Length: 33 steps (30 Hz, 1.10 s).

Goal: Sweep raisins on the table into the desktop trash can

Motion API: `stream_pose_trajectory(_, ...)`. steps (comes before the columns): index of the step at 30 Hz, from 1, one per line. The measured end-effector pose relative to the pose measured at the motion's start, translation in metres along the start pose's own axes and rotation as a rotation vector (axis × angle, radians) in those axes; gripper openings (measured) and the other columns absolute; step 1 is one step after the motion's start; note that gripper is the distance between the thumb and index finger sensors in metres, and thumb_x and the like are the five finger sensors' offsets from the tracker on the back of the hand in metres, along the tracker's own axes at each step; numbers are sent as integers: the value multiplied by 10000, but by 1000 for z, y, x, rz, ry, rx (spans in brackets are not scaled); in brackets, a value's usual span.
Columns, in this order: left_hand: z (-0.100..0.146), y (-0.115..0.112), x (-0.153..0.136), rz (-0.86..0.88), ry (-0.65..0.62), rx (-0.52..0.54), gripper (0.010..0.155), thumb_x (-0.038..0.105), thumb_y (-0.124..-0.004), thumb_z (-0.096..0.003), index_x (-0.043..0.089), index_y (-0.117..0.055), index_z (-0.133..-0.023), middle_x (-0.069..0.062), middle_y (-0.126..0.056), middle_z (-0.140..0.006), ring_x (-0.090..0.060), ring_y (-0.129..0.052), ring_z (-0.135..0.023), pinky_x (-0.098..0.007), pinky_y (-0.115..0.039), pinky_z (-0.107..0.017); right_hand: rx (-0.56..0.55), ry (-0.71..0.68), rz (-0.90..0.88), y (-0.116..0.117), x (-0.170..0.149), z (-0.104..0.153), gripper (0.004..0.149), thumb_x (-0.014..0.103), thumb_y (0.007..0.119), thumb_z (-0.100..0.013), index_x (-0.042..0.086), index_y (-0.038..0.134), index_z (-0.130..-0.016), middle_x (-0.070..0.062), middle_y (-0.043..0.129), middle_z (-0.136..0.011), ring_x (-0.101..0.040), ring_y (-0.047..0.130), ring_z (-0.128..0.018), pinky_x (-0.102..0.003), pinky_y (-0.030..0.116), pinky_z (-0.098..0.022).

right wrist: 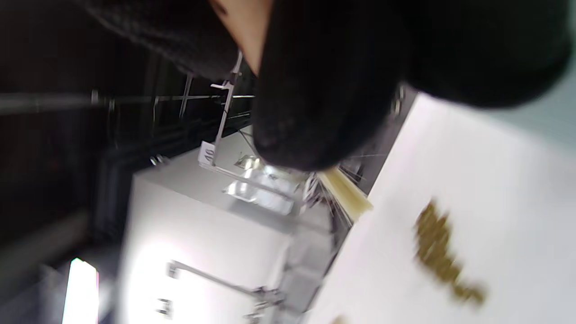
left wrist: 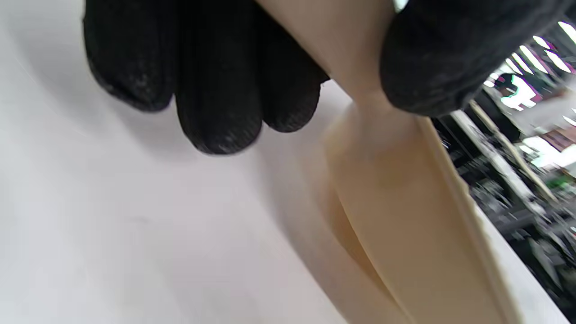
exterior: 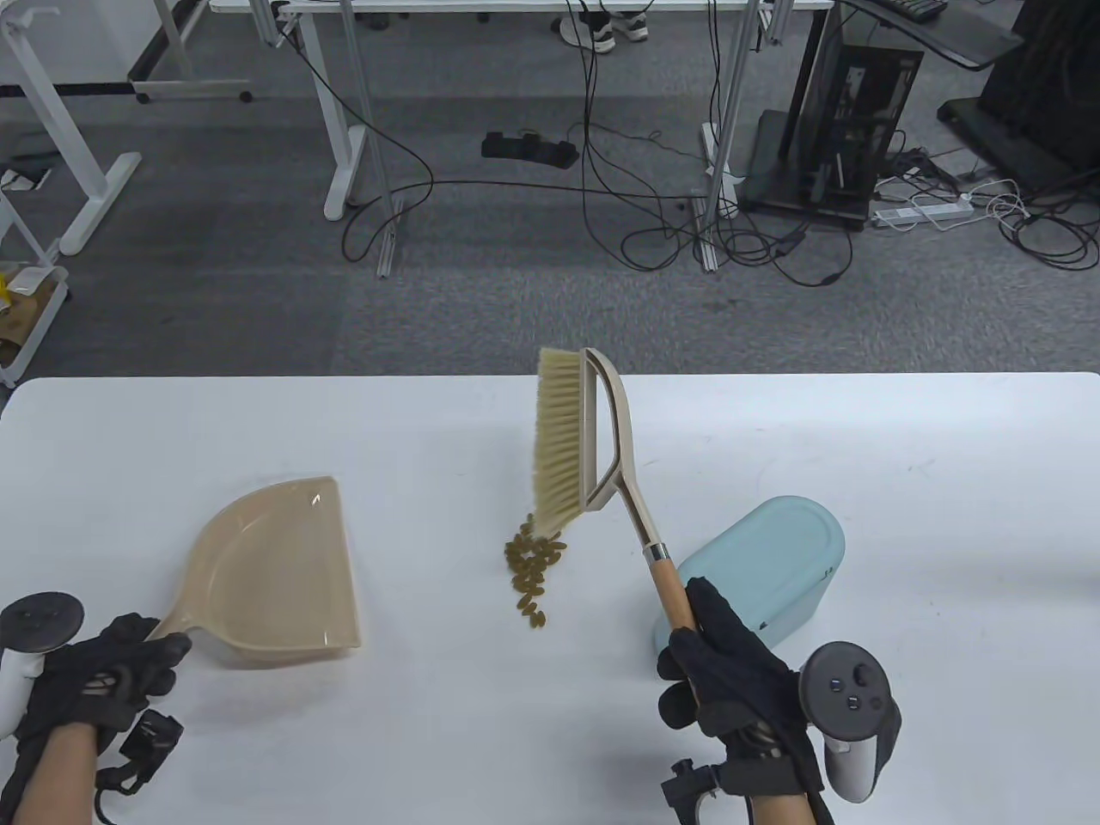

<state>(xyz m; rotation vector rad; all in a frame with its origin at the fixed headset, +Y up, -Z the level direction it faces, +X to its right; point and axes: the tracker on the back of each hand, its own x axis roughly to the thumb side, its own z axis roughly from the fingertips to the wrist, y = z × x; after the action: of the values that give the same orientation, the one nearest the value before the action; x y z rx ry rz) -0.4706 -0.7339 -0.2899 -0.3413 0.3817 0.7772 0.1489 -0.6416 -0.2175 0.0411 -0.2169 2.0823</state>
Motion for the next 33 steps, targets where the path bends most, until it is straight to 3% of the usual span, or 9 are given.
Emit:
stream_pose_trajectory(4, 5, -36, 43, -55, -202, -76, 654, 487, -782, -519, 176, -496, -1018, -92, -830, -834, -91, -1056, -413, -378, -887, -398, -20, -56, 417, 25, 32, -1, 656, 359, 770, -510, -22, 619, -1023, -216, 942, -549, -151, 977, -104, -366, 865, -180)
stream_pose_trajectory(5, 7, -44, 51, -68, -217, -73, 719, 526, -758, -513, 172, -454, -1060, -86, -838, -816, -63, -1045, -373, -364, -892, -372, -11, -70, 492, 32, 35, -1, 653, 357, 769, -510, -18, 622, -1024, -216, 943, -549, -152, 974, -114, -369, 864, -182)
stream_pose_trajectory(10, 19, -87, 85, -188, -248, 41, 676, 556, -727, -506, 151, -620, -1037, -90, -911, -687, -29, -1032, -248, -343, -898, -275, 48, -106, 856, 77, 42, 3, 641, 342, 767, -507, -25, 642, -1018, -235, 948, -544, -164, 970, -98, -382, 861, -175)
stream_pose_trajectory(12, 20, -97, 90, -334, -219, 88, 652, 564, -701, -514, 161, -649, -1024, -75, -937, -633, -5, -1031, -203, -326, -905, -235, 154, -28, 894, 89, 40, 4, 657, 337, 738, -528, -43, 592, -1044, -234, 947, -549, -147, 977, -89, -368, 869, -154)
stream_pose_trajectory(15, 20, -106, 91, -401, -194, 70, 645, 572, -688, -520, 153, -662, -1010, -73, -944, -583, 0, -1028, -181, -312, -897, -192, 528, 216, 518, 103, 29, 4, 762, 331, 655, -586, -99, 256, -1073, -209, 856, -622, -132, 967, -147, -341, 859, -163)
stream_pose_trajectory(21, 21, -111, 93, -471, -166, 66, 653, 582, -672, -517, 144, -664, -1001, -67, -949, -559, -7, -1032, -176, -319, -897, -187, 691, 203, -11, 130, 24, 23, 784, 347, 605, -602, -100, 131, -1038, -151, 815, -639, -94, 961, -163, -301, 867, -161)
stream_pose_trajectory(25, 19, -114, 89, -471, -158, 69, 658, 590, -666, -512, 148, -666, -999, -61, -950, -562, -10, -1039, -186, -325, -900, -197, 632, 201, -450, 149, 22, 27, 776, 344, 623, -592, -81, 157, -1044, -150, 817, -635, -114, 945, -148, -317, 852, -162)
stream_pose_trajectory(30, 17, -117, 83, -458, -144, 63, 663, 596, -659, -507, 151, -668, -998, -56, -951, -566, -15, -1046, -198, -331, -903, -209, 474, 16, -300, 142, 29, 10, 753, 377, 625, -582, -71, 255, -1060, -123, 859, -622, -79, 957, -134, -287, 866, -167)
stream_pose_trajectory(33, 16, -118, 81, -453, -136, 52, 669, 600, -655, -506, 149, -662, -1000, -56, -949, -571, -18, -1048, -206, -336, -903, -217, 273, -87, -148, 132, 30, 2, 733, 365, 685, -552, -56, 373, -1066, -180, 893, -603, -117, 970, -116, -326, 866, -169)
